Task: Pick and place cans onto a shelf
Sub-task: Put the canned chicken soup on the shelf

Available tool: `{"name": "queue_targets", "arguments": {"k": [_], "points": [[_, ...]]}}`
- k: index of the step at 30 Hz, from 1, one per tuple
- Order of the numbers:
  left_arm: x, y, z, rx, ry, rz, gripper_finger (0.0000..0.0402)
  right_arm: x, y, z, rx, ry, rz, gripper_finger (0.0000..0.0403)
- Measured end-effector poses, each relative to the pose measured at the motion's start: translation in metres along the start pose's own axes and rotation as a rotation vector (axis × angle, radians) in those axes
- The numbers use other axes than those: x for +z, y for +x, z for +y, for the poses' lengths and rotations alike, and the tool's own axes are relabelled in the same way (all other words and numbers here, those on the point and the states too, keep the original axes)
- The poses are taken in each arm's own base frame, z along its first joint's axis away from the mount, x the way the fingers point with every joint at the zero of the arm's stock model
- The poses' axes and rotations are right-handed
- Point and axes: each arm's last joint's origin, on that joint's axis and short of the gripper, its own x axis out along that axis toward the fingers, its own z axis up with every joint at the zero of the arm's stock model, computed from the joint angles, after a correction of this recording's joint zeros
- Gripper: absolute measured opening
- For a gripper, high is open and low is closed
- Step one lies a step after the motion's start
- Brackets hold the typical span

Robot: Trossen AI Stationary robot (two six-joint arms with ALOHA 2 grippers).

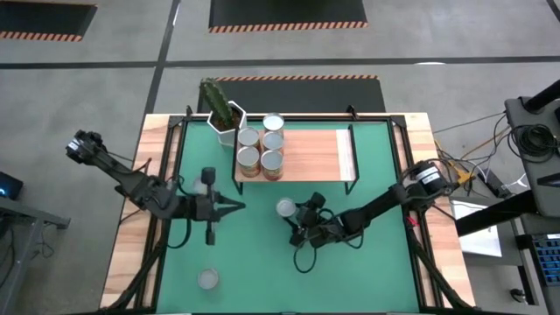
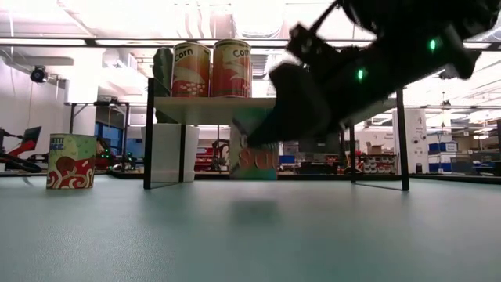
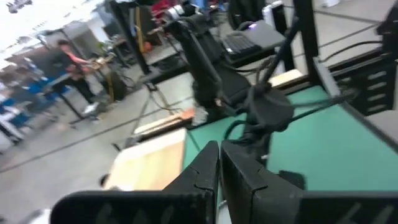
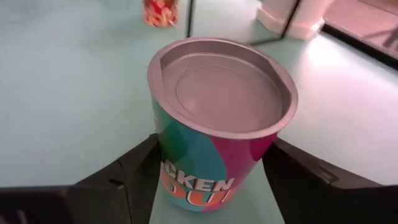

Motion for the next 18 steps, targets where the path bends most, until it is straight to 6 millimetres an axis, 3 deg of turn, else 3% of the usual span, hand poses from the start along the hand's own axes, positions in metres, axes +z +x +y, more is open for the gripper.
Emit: {"name": "queue_targets", "arguments": {"k": [7, 13, 18], "points": [[0.001, -0.003, 0.004, 0.024, 0.06, 0.009, 0.0, 0.047, -0.036, -0.003, 0.138, 0.017, -0.075, 0.0246], [-0.004, -0.003, 0.002, 0.019, 0.069, 0.023, 0.0, 0.09, -0.078, -0.032, 0.181, 0.073, -0.095, 0.0246], [-0.004, -0.003, 0.002, 0.018, 0.086, 0.027, 0.0, 0.105, -0.098, -0.061, 0.065, 0.06, -0.09, 0.0246]]}}
